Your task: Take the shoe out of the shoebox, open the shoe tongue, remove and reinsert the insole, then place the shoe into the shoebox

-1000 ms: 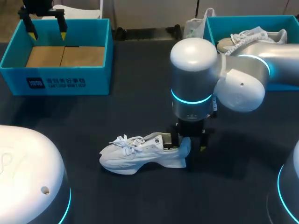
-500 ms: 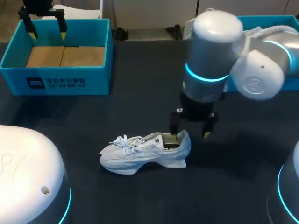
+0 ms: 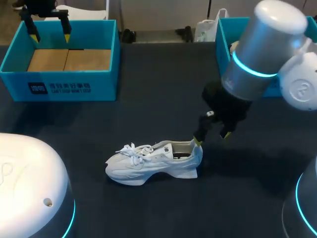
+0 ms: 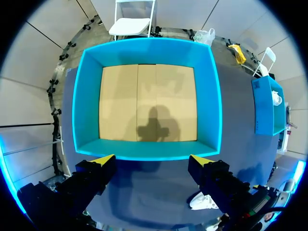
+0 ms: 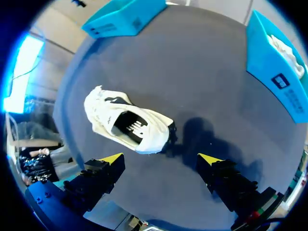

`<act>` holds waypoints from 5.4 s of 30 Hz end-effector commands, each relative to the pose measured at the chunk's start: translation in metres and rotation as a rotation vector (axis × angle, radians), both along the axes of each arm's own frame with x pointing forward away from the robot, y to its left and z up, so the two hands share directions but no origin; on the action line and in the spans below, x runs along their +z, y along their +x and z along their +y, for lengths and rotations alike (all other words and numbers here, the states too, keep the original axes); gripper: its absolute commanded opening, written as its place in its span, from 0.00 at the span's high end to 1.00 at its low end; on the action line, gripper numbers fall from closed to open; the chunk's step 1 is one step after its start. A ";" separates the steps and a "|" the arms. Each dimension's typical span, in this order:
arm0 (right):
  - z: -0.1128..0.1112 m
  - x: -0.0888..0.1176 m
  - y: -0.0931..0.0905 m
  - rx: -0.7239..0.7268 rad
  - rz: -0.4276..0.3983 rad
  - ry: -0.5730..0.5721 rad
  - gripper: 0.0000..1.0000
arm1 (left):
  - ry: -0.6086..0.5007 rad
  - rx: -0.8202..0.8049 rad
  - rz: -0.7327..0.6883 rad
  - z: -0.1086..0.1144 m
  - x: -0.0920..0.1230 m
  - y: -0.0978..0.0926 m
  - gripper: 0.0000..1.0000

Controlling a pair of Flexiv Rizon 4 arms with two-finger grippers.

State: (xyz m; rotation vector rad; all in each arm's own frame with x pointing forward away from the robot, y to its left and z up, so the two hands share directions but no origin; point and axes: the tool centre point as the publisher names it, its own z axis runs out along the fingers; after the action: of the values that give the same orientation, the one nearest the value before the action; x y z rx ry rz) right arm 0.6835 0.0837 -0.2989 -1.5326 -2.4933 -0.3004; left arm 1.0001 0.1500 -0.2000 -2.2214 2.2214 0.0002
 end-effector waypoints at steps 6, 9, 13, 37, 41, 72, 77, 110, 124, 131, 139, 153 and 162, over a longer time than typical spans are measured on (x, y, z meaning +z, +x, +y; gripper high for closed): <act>-0.028 -0.005 -0.003 0.083 -0.049 0.295 0.00 | 0.000 0.000 0.000 0.000 0.000 0.000 0.00; -0.035 -0.005 -0.005 0.156 -0.125 0.349 0.00 | 0.000 0.000 0.000 0.000 0.000 0.000 0.00; -0.038 -0.010 -0.005 0.229 -0.209 0.388 0.00 | 0.000 0.000 0.000 0.000 0.000 0.000 0.00; -0.061 -0.033 0.011 0.376 -0.331 0.526 0.00 | 0.000 0.000 0.000 0.000 0.000 0.000 0.00; -0.064 -0.041 0.014 0.401 -0.360 0.552 0.00 | 0.000 0.000 0.000 0.000 0.000 0.000 0.00; -0.079 -0.085 0.015 0.498 -0.567 0.768 0.00 | 0.000 0.000 0.000 0.000 0.000 0.000 0.00; -0.080 -0.086 0.007 0.498 -0.660 0.771 0.00 | 0.000 0.000 0.000 0.000 0.000 0.000 0.00; -0.071 -0.097 0.001 0.563 -0.761 0.762 0.00 | 0.000 0.000 0.000 0.000 0.000 0.000 0.00; -0.065 -0.099 -0.001 0.570 -0.842 0.782 0.00 | 0.000 0.000 0.000 0.000 0.000 0.000 0.00; -0.049 -0.098 0.004 0.565 -0.828 0.748 0.00 | 0.000 0.000 0.000 0.000 0.000 0.000 0.00; -0.034 -0.100 0.006 0.566 -0.829 0.752 0.00 | 0.000 0.000 0.000 0.000 0.000 0.000 0.00; -0.002 -0.104 0.008 0.588 -0.813 0.738 0.00 | 0.000 0.000 0.000 0.000 0.000 0.000 0.00; 0.009 -0.107 0.008 0.606 -0.794 0.723 0.00 | 0.000 0.000 0.000 0.000 0.000 0.000 0.00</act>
State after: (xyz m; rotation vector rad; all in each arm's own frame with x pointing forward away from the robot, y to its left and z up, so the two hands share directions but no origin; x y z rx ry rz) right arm 0.6884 0.0876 -0.4065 -0.3551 -2.6727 -1.7247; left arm 1.0001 0.1499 -0.2000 -2.2212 2.2216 0.0003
